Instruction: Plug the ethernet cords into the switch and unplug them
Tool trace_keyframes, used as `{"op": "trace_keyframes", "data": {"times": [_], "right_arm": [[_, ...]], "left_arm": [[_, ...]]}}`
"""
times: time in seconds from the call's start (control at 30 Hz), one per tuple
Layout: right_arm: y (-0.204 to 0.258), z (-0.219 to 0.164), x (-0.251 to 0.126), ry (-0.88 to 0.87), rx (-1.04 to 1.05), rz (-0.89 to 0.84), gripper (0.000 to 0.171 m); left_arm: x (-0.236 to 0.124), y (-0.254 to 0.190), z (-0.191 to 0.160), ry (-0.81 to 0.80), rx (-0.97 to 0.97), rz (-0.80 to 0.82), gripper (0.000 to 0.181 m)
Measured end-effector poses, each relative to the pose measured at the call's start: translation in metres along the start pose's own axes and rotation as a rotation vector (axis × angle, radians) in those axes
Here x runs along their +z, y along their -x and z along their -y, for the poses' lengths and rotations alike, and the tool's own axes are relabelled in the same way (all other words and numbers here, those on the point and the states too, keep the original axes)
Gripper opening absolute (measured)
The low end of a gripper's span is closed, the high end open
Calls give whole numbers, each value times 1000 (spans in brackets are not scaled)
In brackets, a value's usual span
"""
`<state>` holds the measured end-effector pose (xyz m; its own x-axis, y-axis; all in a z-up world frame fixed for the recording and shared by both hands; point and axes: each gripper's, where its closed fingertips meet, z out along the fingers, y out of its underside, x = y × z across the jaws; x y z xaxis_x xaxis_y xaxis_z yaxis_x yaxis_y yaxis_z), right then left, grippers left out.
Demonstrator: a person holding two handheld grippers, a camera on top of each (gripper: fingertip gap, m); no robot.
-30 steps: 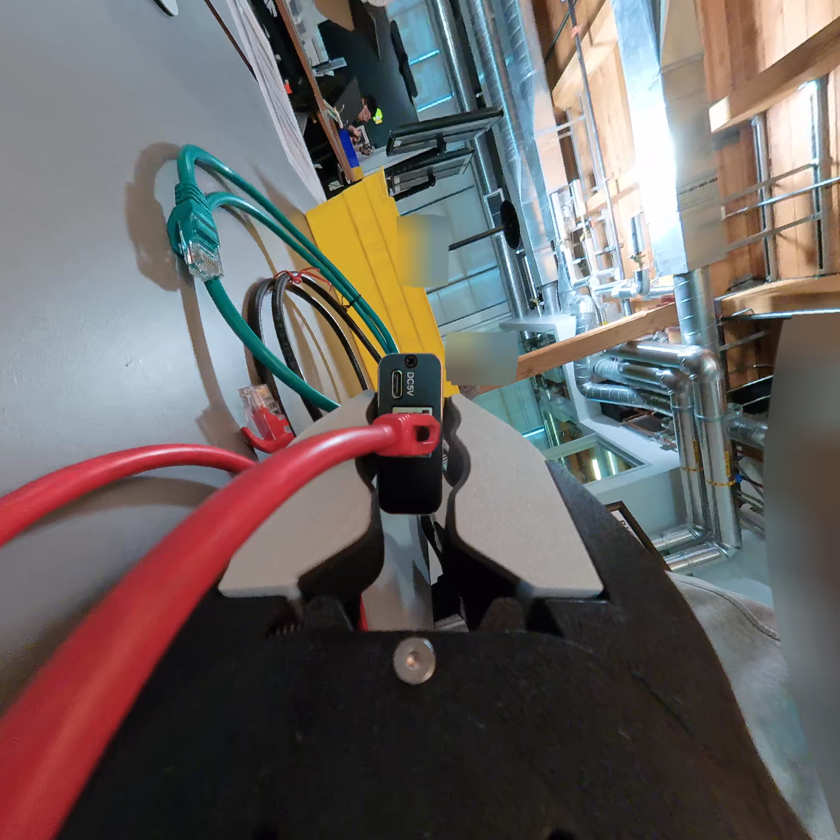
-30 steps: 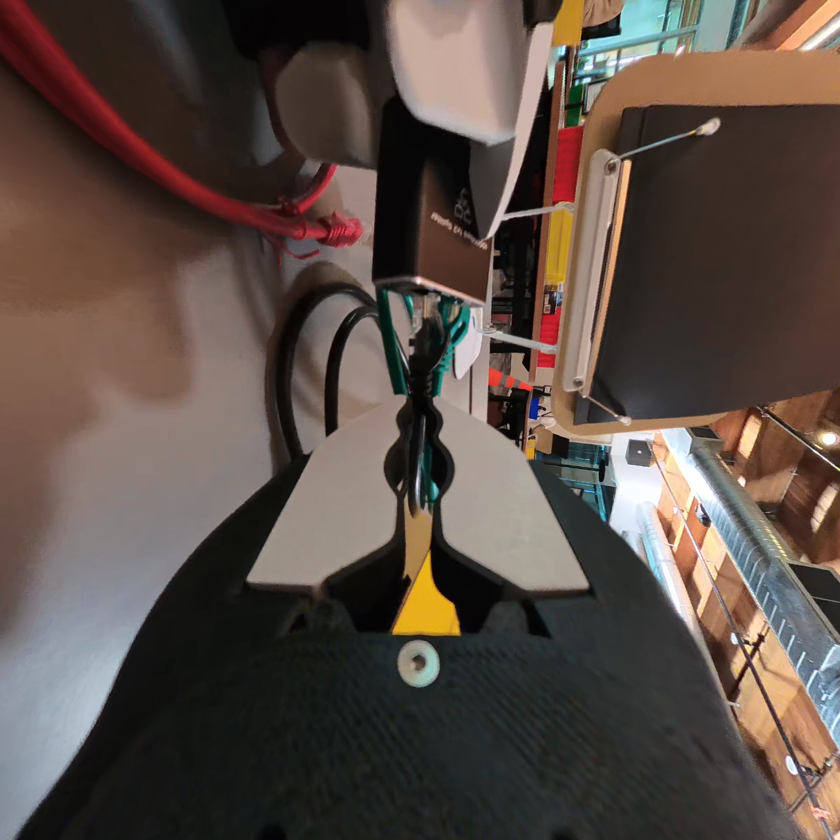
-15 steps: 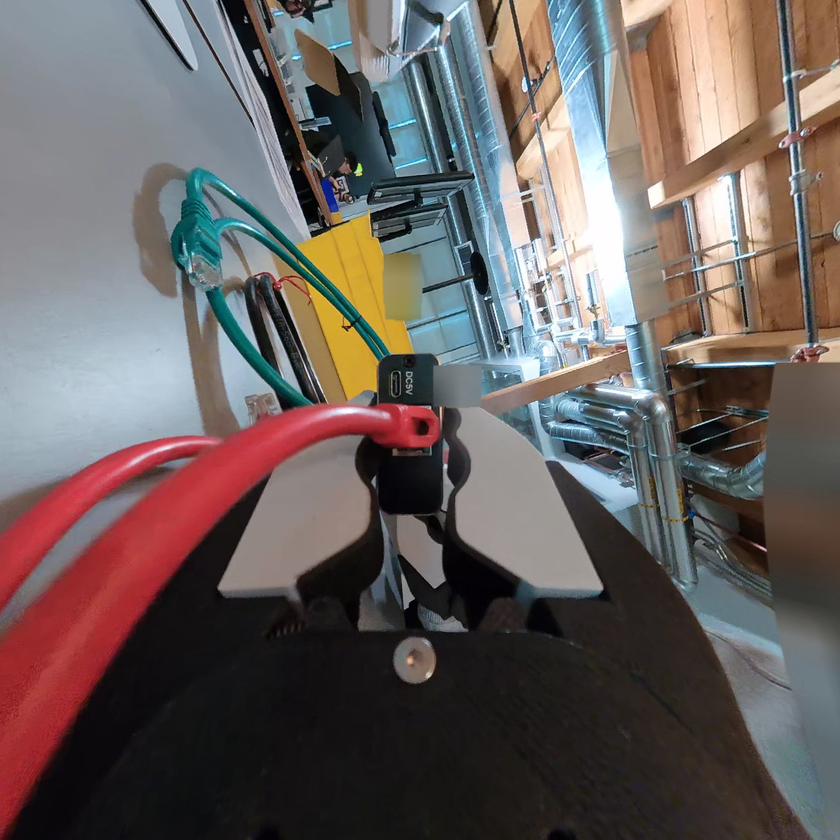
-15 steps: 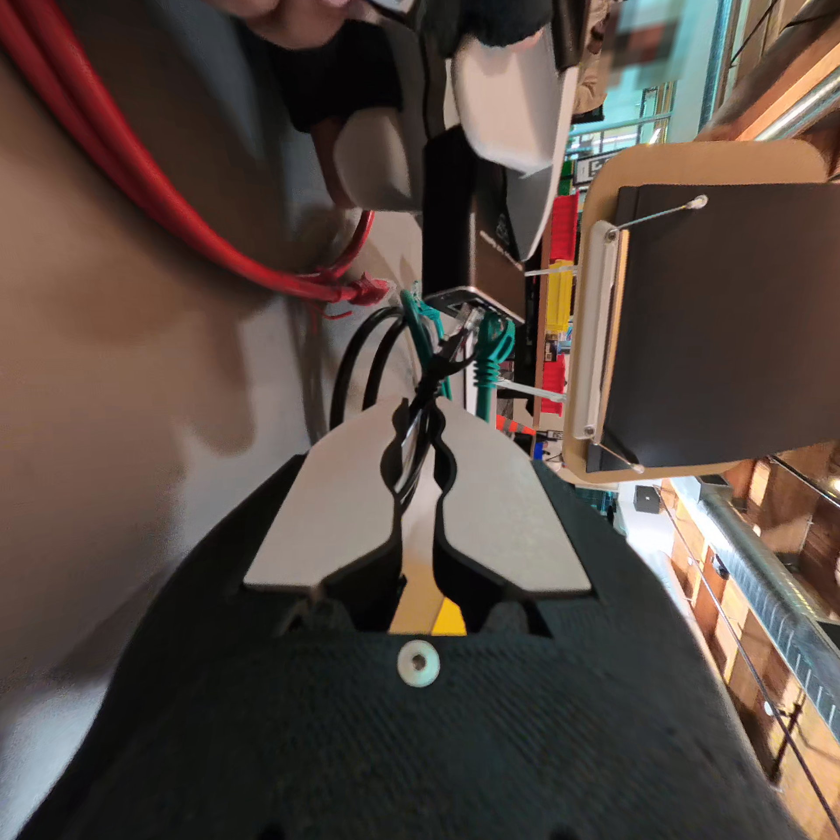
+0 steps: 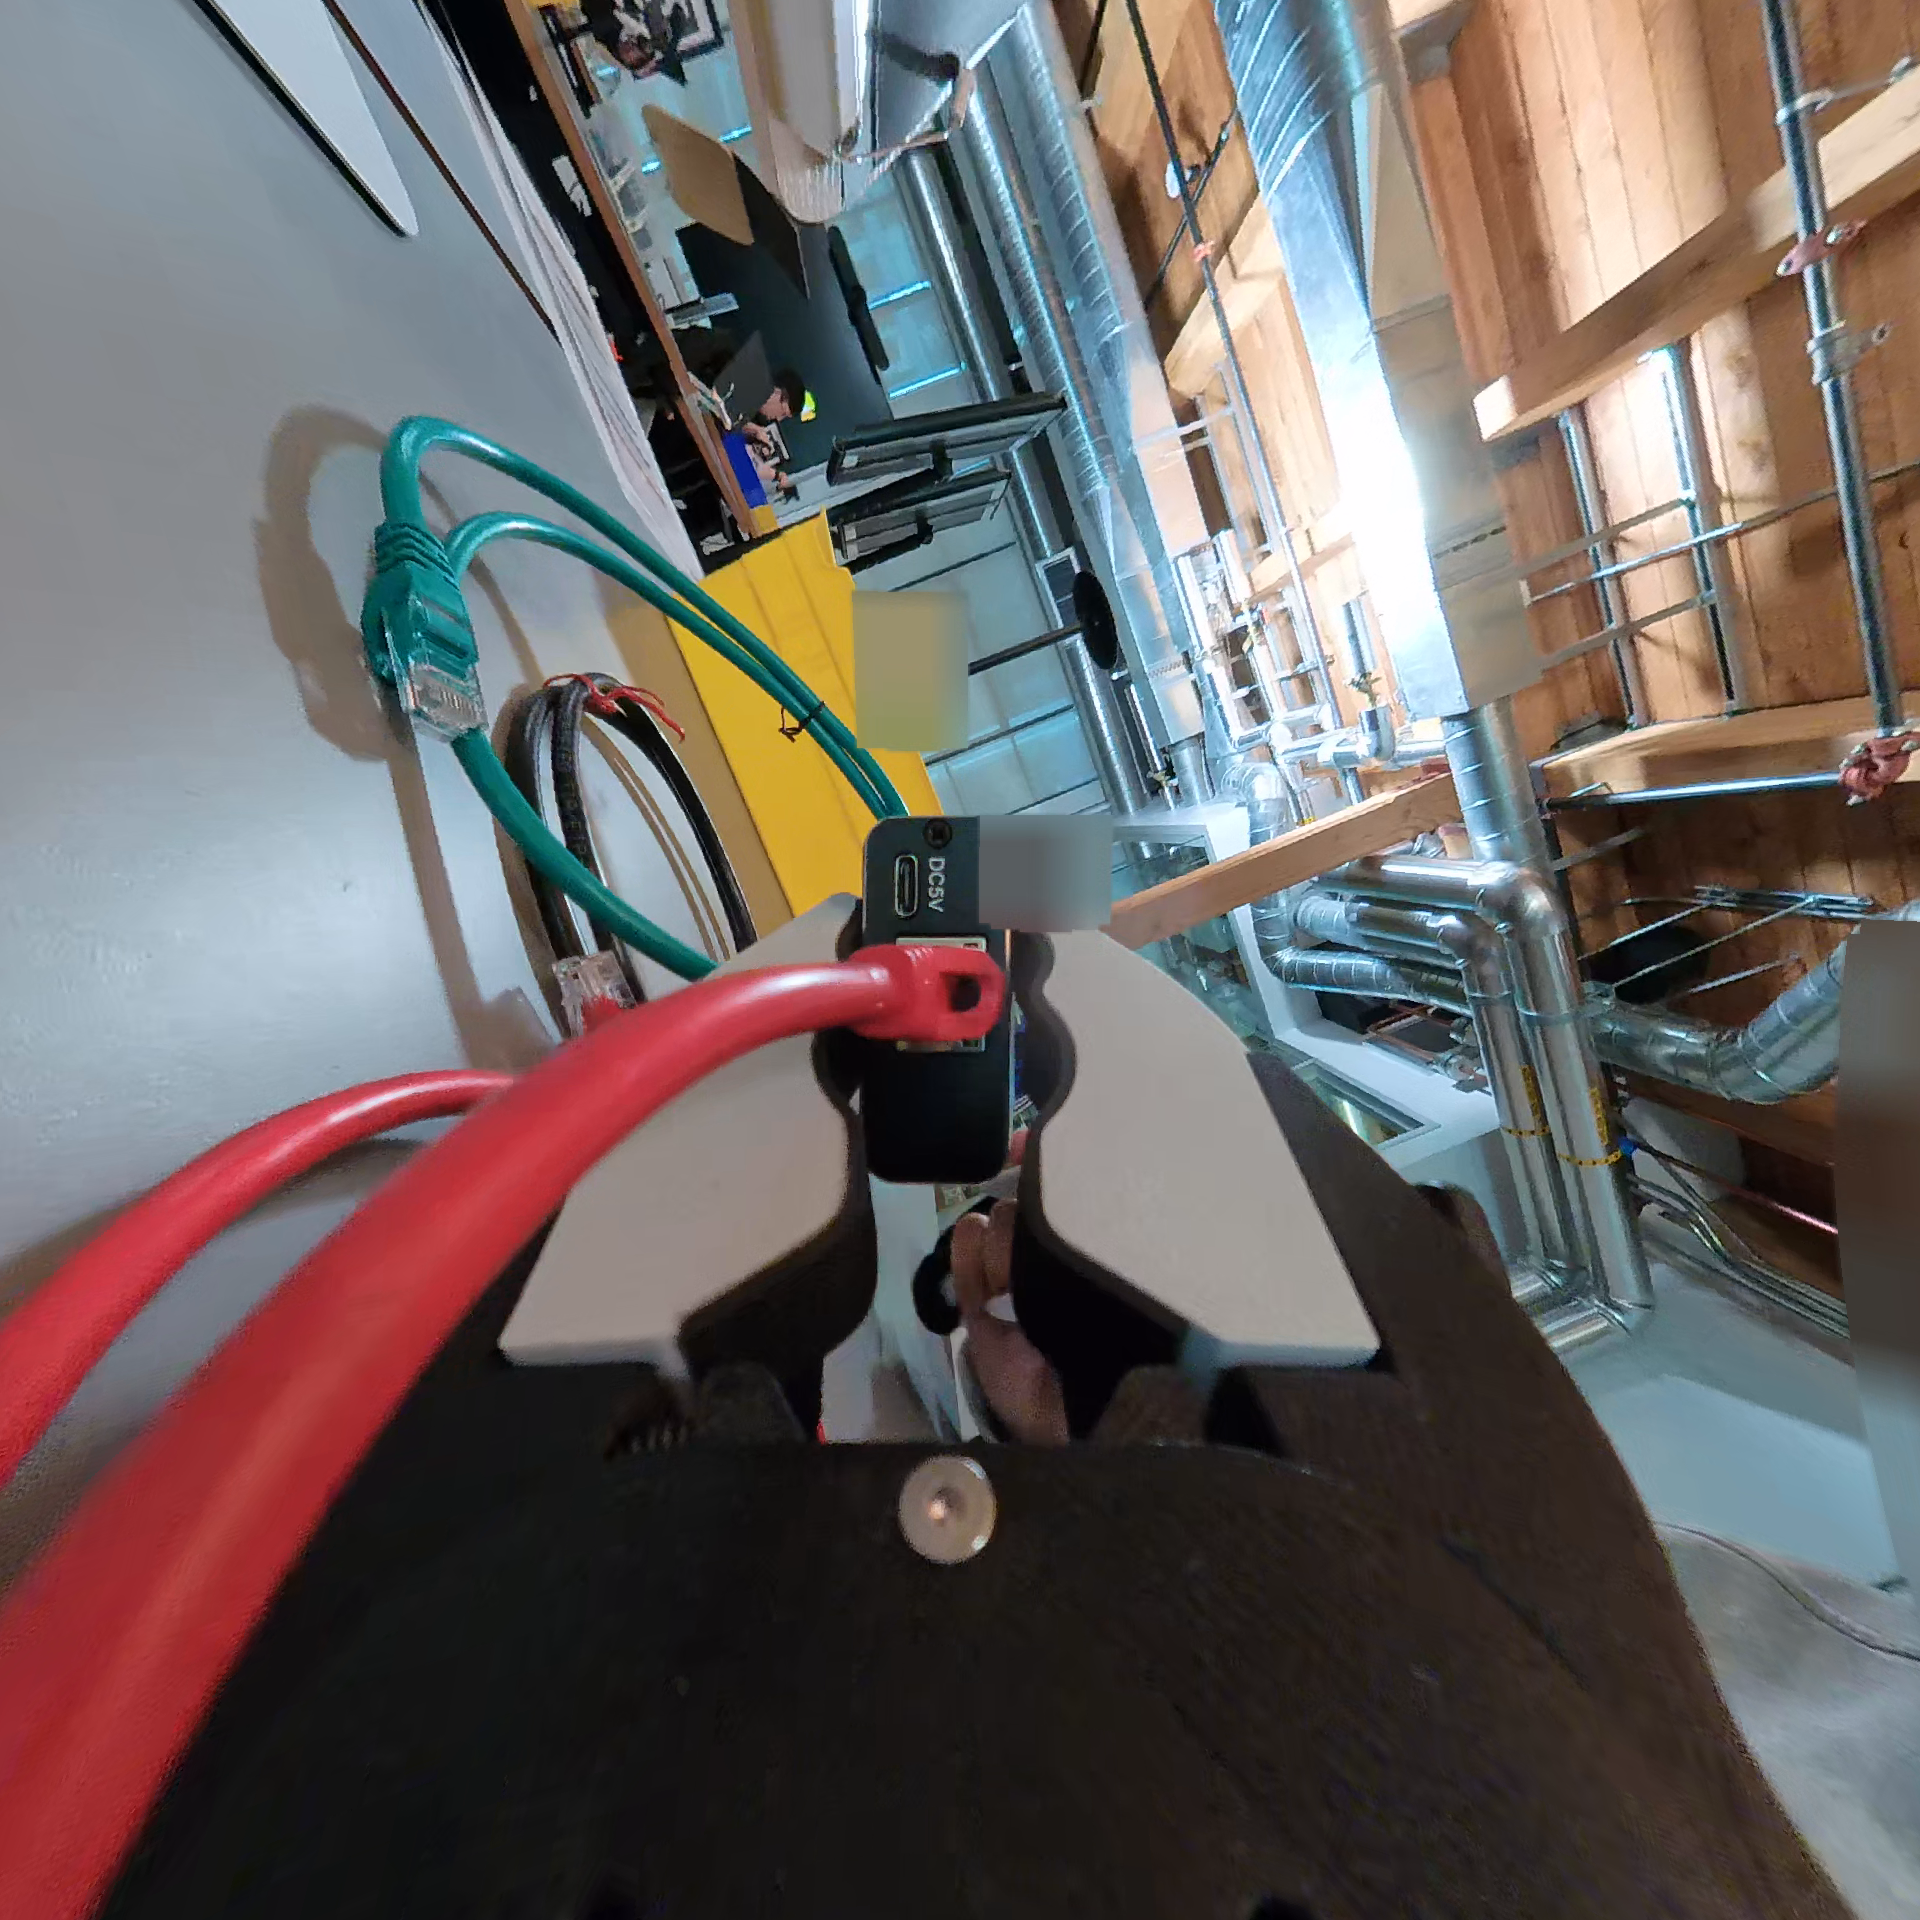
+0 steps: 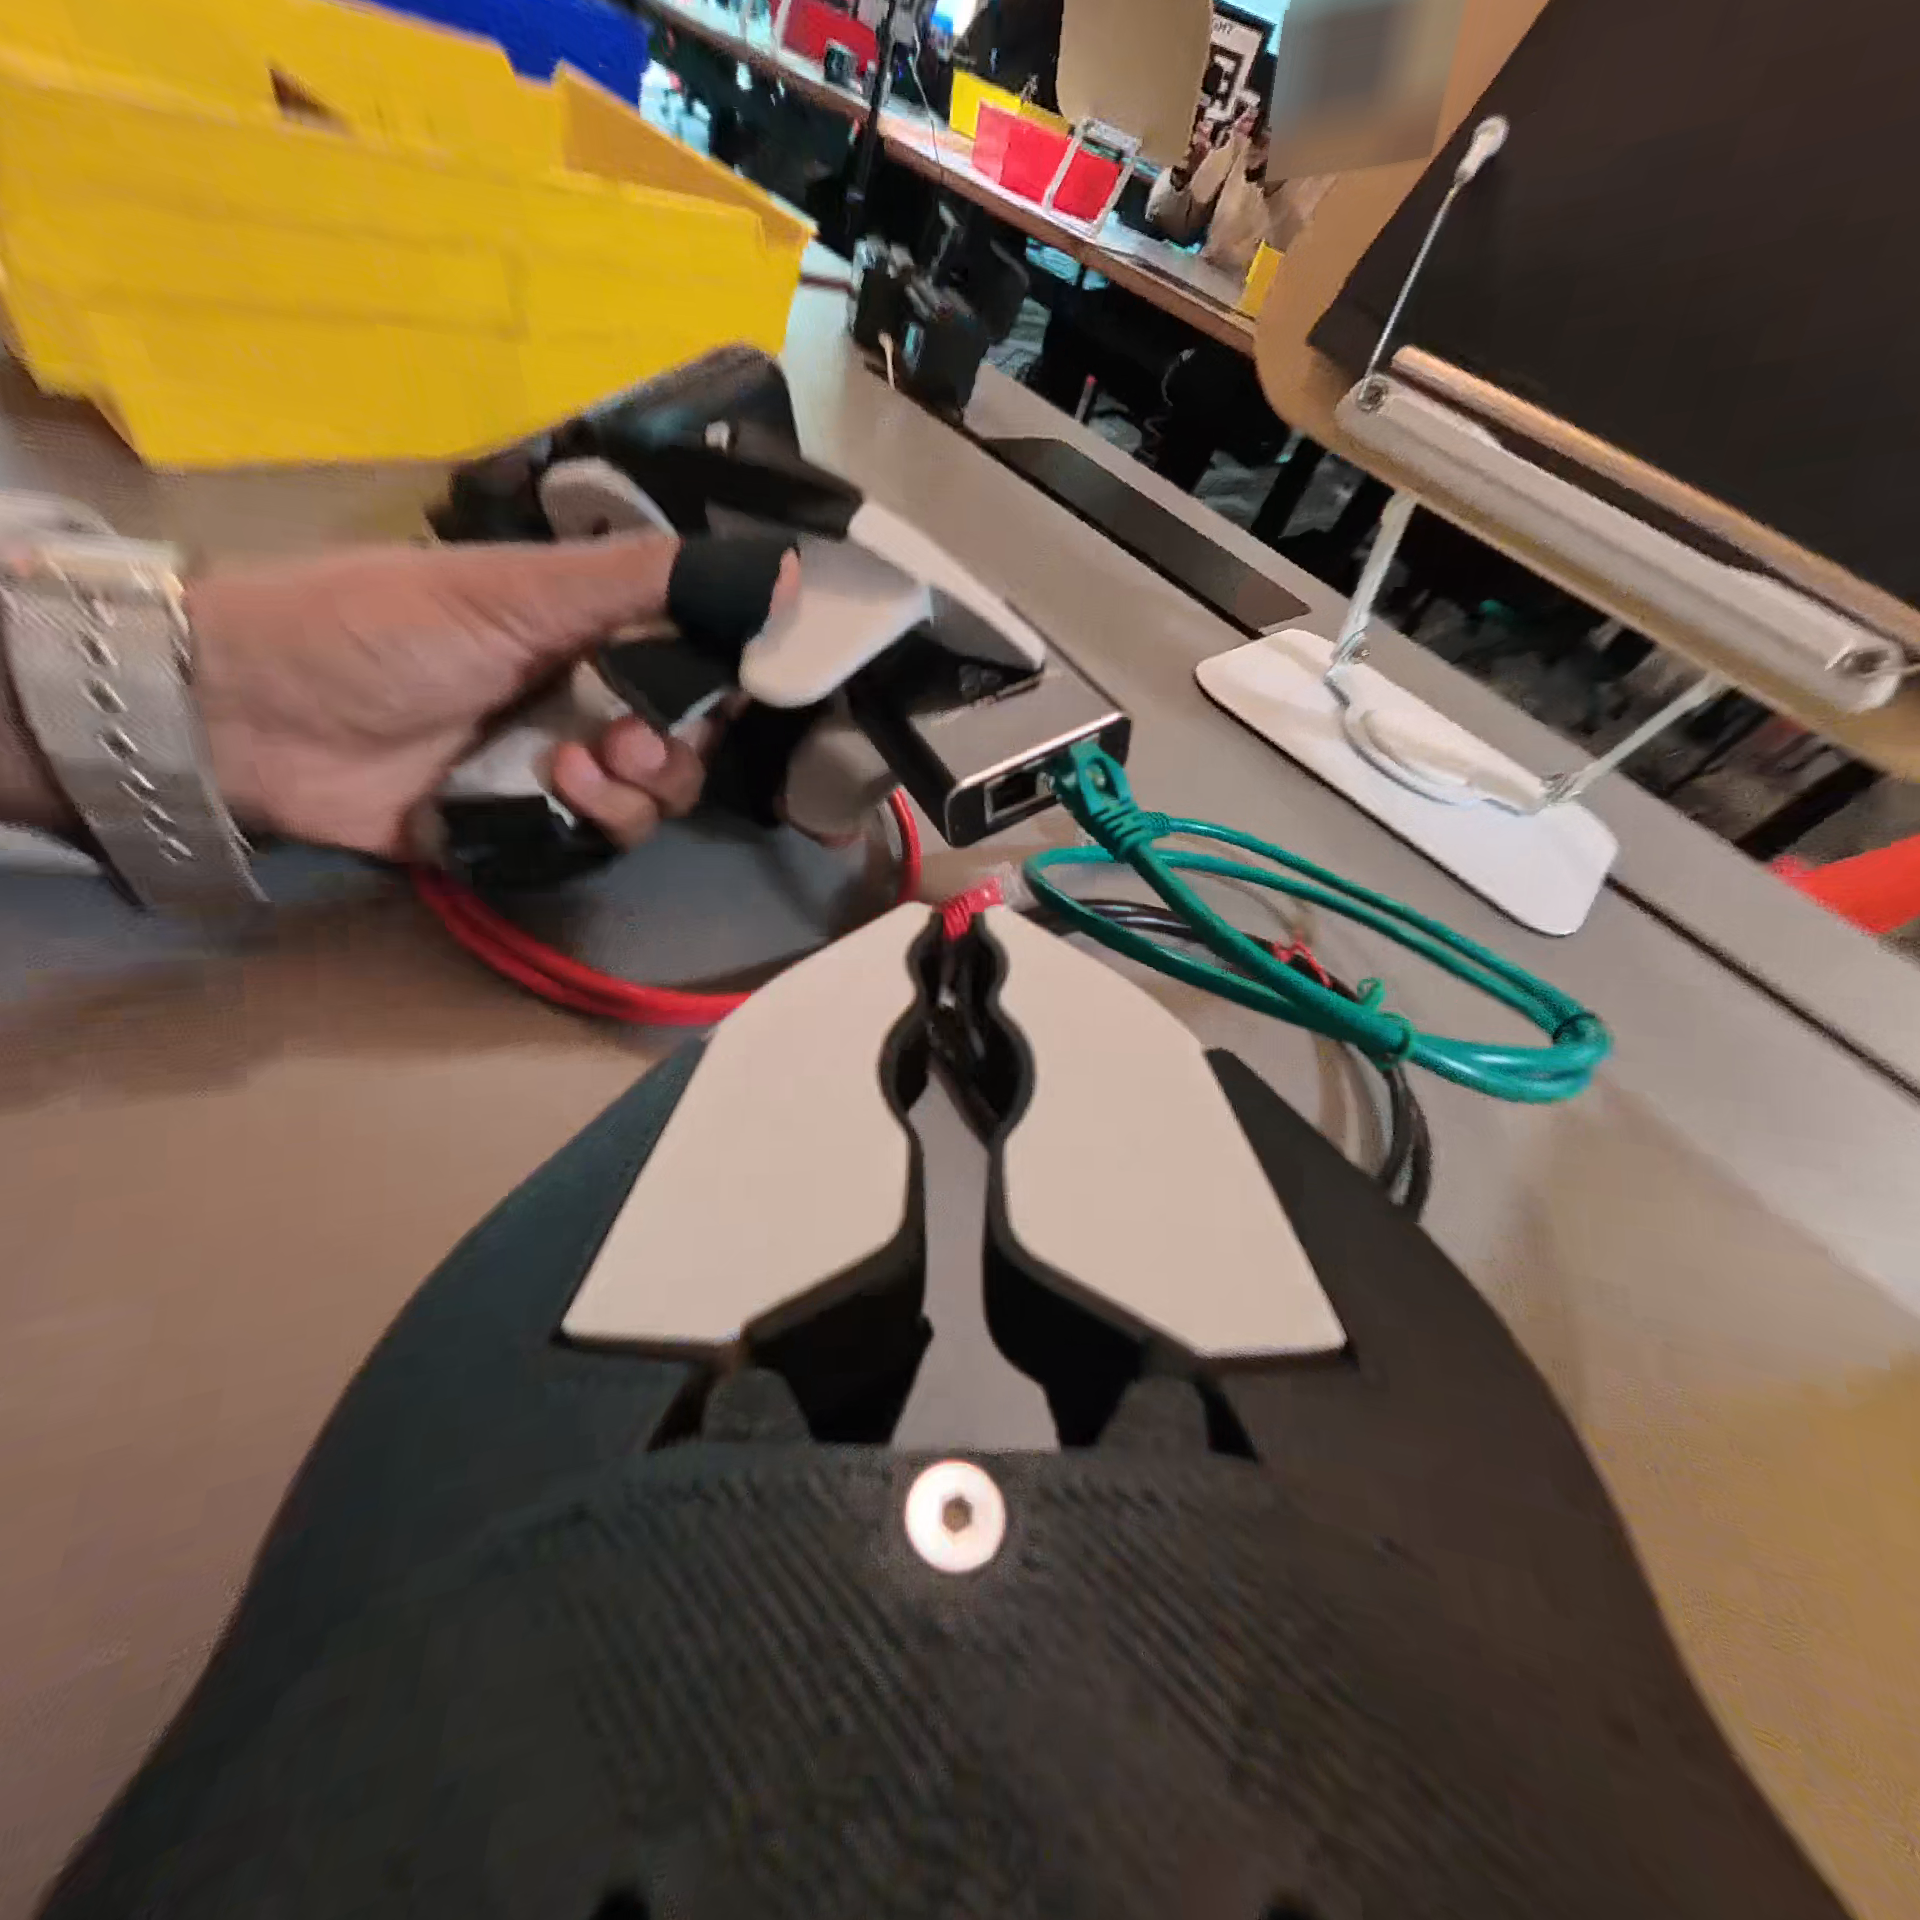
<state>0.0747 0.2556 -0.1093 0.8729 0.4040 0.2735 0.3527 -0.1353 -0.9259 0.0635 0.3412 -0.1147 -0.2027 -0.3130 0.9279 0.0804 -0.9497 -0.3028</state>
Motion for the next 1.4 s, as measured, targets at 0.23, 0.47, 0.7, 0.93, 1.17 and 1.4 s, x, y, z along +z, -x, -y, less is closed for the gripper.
{"op": "trace_keyframes", "data": {"times": [0.23, 0.47, 0.7, 0.93, 1.17, 1.4], "right_arm": [[-10, -36, 11, 272, 213, 342, 26], [-28, -49, 11, 218, 387, 394, 24], [-35, -76, 20, 365, 205, 270, 37], [-14, -81, 24, 413, 19, 261, 24], [-27, -46, 19, 250, 38, 196, 6], [-40, -28, 12, 185, -216, 31, 5]], "left_arm": [[3, 6, 3, -13, 56, 62, 25], [15, 11, 4, 38, 86, 80, 26], [17, 13, -1, 73, 69, 79, 28], [17, 10, -6, 98, 73, 63, 29], [11, 5, -1, 64, 15, 10, 30], [8, 6, 5, 33, -32, -9, 30]]}}
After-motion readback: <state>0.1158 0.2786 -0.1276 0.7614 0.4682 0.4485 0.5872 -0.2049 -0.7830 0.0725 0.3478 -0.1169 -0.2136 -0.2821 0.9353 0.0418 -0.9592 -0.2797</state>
